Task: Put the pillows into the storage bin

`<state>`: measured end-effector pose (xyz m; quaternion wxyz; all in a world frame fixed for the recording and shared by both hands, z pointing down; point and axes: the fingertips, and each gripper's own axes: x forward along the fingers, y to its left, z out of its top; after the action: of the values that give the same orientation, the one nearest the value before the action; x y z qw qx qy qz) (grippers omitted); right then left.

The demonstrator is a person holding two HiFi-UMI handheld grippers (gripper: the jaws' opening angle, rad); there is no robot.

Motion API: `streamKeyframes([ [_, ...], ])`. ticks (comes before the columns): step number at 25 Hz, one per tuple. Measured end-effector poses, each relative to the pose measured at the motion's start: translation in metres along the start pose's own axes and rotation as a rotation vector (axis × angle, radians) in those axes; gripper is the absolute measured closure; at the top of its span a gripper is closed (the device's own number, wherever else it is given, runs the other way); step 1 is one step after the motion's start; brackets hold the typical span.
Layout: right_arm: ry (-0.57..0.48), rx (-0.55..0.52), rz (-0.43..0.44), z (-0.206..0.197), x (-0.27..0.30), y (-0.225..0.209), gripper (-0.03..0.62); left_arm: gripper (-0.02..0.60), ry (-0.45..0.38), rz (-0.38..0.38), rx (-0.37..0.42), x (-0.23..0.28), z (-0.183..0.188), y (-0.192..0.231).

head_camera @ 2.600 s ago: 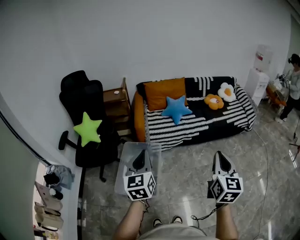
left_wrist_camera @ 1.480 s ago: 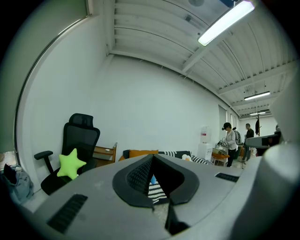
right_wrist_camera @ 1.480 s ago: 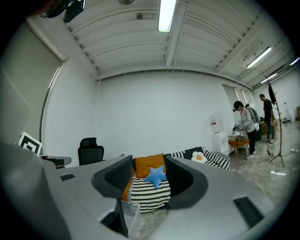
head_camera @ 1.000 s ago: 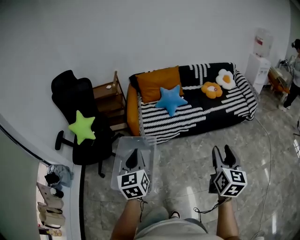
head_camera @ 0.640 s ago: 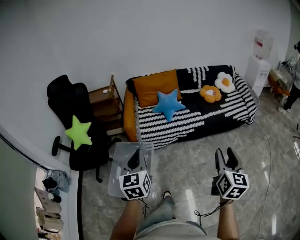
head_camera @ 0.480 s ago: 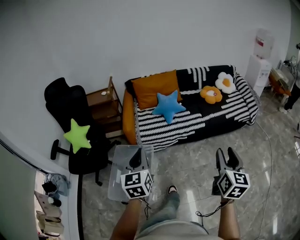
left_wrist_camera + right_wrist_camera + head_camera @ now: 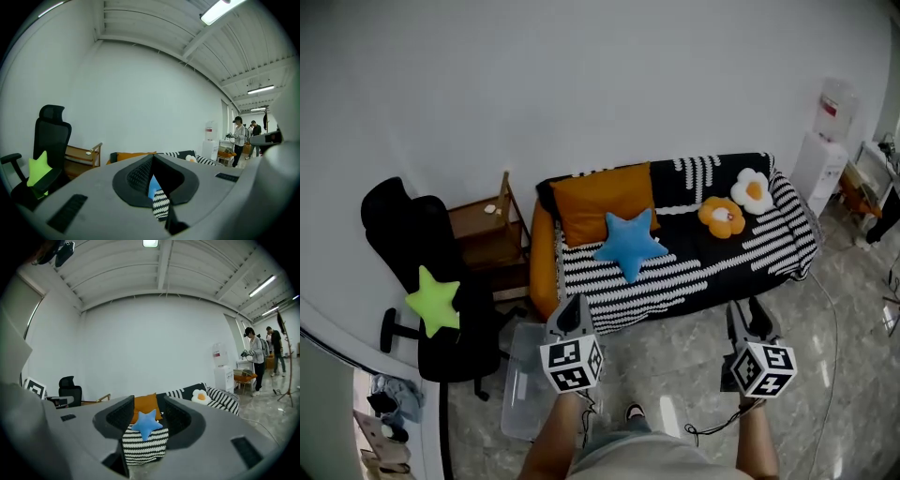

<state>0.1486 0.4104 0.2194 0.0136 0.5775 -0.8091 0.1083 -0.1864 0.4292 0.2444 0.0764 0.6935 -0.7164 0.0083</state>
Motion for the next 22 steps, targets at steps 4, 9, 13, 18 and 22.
streamKeyframes([
  [4, 0.012, -0.028, 0.013, 0.014, 0.051, 0.005, 0.401, 0.575, 0.001, 0.004, -0.031, 0.053, 0.008, 0.017],
  [9, 0.055, -0.050, 0.010, 0.018, 0.096, 0.004, 0.401, 0.575, 0.004, 0.011, -0.073, 0.097, 0.009, 0.031],
  [13, 0.089, -0.053, 0.045, 0.015, 0.128, 0.013, 0.402, 0.575, 0.024, 0.032, -0.098, 0.112, 0.000, 0.045],
  [18, 0.107, -0.061, 0.132, 0.017, 0.184, 0.023, 0.404, 0.575, 0.034, 0.100, -0.105, 0.133, -0.003, 0.061],
  [22, 0.116, -0.070, 0.195, 0.016, 0.242, 0.016, 0.405, 0.575, 0.045, 0.175, -0.103, 0.158, -0.007, 0.071],
])
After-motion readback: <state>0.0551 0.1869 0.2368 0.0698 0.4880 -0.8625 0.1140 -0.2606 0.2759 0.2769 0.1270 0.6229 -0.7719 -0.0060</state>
